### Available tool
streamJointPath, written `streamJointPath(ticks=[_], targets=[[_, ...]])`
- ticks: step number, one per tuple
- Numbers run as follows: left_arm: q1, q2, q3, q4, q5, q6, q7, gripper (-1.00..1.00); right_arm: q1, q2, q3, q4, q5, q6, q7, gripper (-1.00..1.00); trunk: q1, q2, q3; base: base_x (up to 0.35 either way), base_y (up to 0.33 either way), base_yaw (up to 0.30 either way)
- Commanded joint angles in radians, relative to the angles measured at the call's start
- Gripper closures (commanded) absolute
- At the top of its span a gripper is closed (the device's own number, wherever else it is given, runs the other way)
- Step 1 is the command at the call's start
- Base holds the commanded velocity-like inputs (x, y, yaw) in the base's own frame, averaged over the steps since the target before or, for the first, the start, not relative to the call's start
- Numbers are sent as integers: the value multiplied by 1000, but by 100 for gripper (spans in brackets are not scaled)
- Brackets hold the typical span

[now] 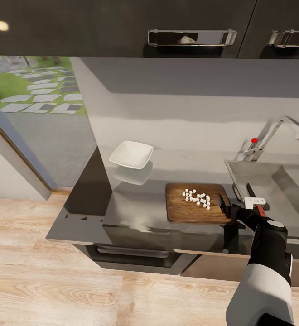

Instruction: In the kitchen, take the Vidalia onion out of the sink, dice it on the chopping board with the paring knife, put the diced onion into the bowl on the countertop, then place both the paring knife and the chopping board into the sink.

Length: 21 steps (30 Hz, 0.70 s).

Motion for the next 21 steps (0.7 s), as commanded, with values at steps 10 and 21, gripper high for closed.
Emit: streamJointPath(ticks=[10,21], targets=[[1,-1,1,-2,7,0,-4,-100,-1,1,-4,4,27,-1,7,100,1,-1,-2,0,0,0],[1,-1,1,-2,7,0,-4,-100,-1,2,-4,4,28,-1,8,100,1,-1,11,0,0,0]])
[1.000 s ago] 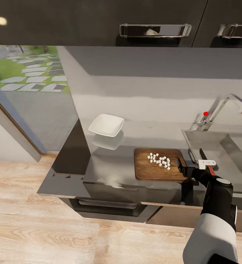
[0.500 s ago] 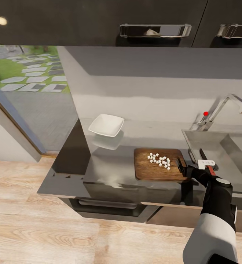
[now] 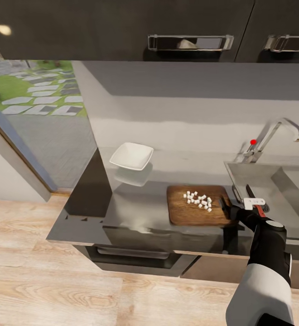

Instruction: In the kitchen, take the Vidalia onion out of the sink, dice it on the chopping board with the paring knife, put the diced onion into the bowl on the countertop, then place both the paring knife and the chopping board into the sink.

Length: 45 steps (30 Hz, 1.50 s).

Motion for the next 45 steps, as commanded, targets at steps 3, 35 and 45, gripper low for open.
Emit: streamJointPath(ticks=[3,35,45], targets=[[0,-1,1,-1,7,0,-4,-100,-2,1,-3,-2,4,4,7,100,1,-2,3,0,0,0],[0,-1,1,-1,7,0,-4,-100,-1,0,-3,-8,6,7,6,100,1,-2,54,0,10,0],[0,-1,1,-1,7,0,-4,-100,-1,0,-3,-10,7,8,6,100,1,-2,70,6,240,-56]])
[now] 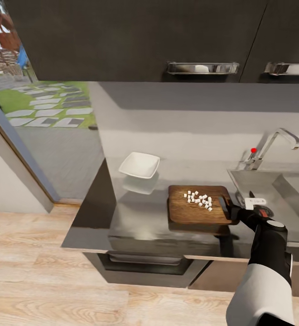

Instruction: In the kitchen, take the Vidalia onion out of the sink, dice it on the chopping board with the paring knife, put the diced onion into the bowl on the countertop, then place both the paring knife and the chopping board into the sink.

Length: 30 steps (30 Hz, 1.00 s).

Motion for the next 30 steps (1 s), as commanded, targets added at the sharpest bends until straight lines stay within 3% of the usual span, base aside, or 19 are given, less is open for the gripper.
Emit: streamJointPath(ticks=[1,30], targets=[[0,0,1,-1,8,-1,-4,-100,-2,1,-3,-2,5,3,7,100,1,-2,0,63,253,-65],[0,0,1,-1,8,-1,-4,-100,-2,1,-3,-6,5,5,6,100,1,-2,46,146,228,-69]])
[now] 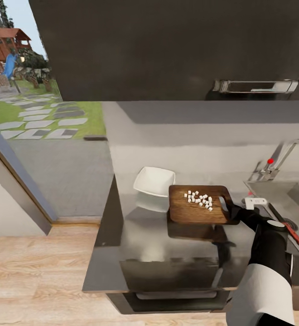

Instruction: In the kitchen, take the Vidalia onion out of the sink, dice it on the chopping board with the paring knife, put the diced onion into the bowl on the countertop, then place both the paring knife and the chopping board into the sink.

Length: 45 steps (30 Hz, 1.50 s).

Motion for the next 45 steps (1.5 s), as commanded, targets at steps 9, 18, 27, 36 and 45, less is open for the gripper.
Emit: streamJointPath(ticks=[9,18,27,36,45], targets=[[0,0,1,0,8,-1,-4,-100,-2,1,-3,-2,4,3,6,100,1,-2,12,95,278,-154],[0,0,1,1,8,-1,-4,-100,-2,1,-3,-2,4,3,6,100,1,-2,26,3,94,-182],[0,0,1,1,8,-1,-4,-100,-2,1,-3,-2,4,3,6,100,1,-2,40,0,167,-182],[0,0,1,1,8,-1,-4,-100,-1,1,-3,-3,4,5,5,100,1,-2,53,0,312,-182],[0,0,1,1,8,-1,-4,-100,-2,1,-3,-7,46,5,3,100,1,-2,67,0,315,-182]])
